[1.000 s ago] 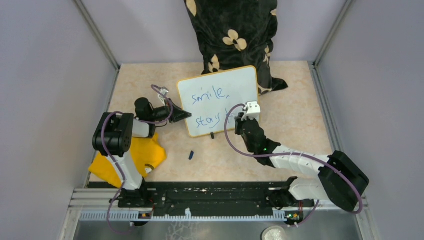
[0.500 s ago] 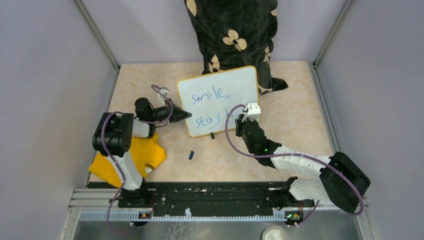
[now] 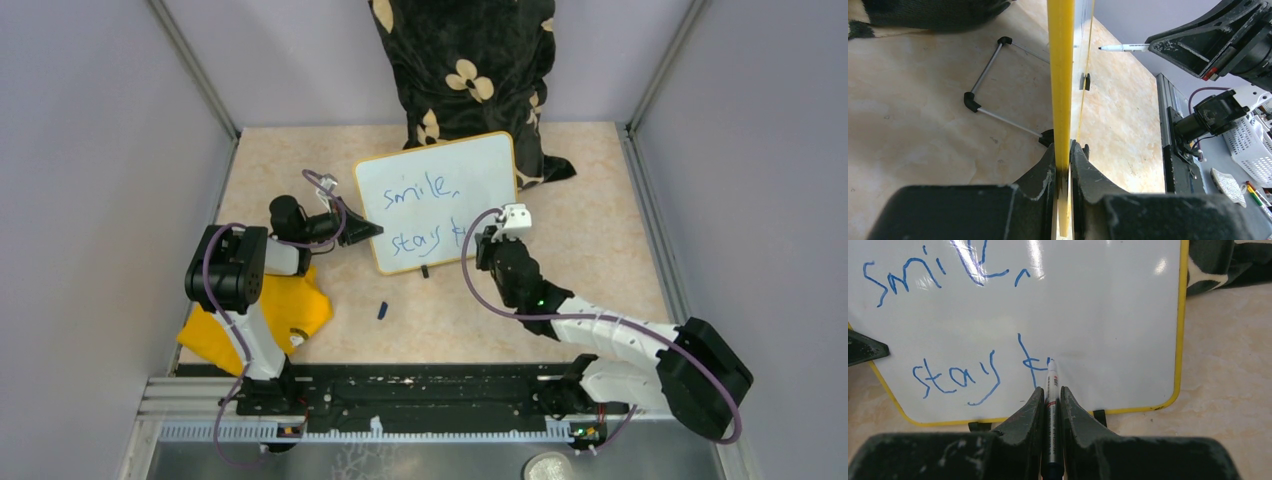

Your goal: Write a sentence on the whiteboard

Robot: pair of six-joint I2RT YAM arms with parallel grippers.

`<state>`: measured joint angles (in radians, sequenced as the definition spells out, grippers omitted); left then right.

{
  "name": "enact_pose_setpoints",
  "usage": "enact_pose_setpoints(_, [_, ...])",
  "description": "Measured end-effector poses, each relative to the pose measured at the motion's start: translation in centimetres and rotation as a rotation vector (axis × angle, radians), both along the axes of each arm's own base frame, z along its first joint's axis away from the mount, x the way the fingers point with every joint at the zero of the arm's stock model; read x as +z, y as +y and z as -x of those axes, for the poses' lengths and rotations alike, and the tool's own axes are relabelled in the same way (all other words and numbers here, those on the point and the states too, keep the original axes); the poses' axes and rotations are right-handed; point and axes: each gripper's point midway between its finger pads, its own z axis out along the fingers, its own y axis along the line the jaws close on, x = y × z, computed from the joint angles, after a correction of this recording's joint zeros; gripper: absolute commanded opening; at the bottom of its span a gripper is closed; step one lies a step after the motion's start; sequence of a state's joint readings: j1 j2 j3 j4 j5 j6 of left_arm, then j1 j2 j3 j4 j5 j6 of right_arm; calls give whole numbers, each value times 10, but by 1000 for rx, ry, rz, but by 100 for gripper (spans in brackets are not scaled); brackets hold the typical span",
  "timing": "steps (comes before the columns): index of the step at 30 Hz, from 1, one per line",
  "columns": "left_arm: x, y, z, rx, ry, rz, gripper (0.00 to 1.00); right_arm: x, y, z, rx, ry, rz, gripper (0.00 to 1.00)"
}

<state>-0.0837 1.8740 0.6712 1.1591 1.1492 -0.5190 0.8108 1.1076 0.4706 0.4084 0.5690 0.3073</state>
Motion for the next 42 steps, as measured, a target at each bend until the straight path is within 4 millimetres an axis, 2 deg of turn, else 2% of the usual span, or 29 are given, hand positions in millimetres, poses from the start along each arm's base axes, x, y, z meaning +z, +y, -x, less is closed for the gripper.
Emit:
enact_pose_setpoints(6, [0, 0, 0, 0, 0, 0, 0, 4, -8, -7, -26, -14, 4, 0])
enact_pose_setpoints(17, [0, 0, 0, 0, 0, 0, 0, -5, -11, -16, -44, 1, 19, 0])
enact_pose_setpoints(27, [0, 0, 0, 0, 0, 0, 0, -5, -9, -15, -41, 3, -3, 0])
enact_pose_setpoints(42, [0, 0, 0, -1, 2, 0, 0, -18, -11, -10, -44, 37, -16, 0])
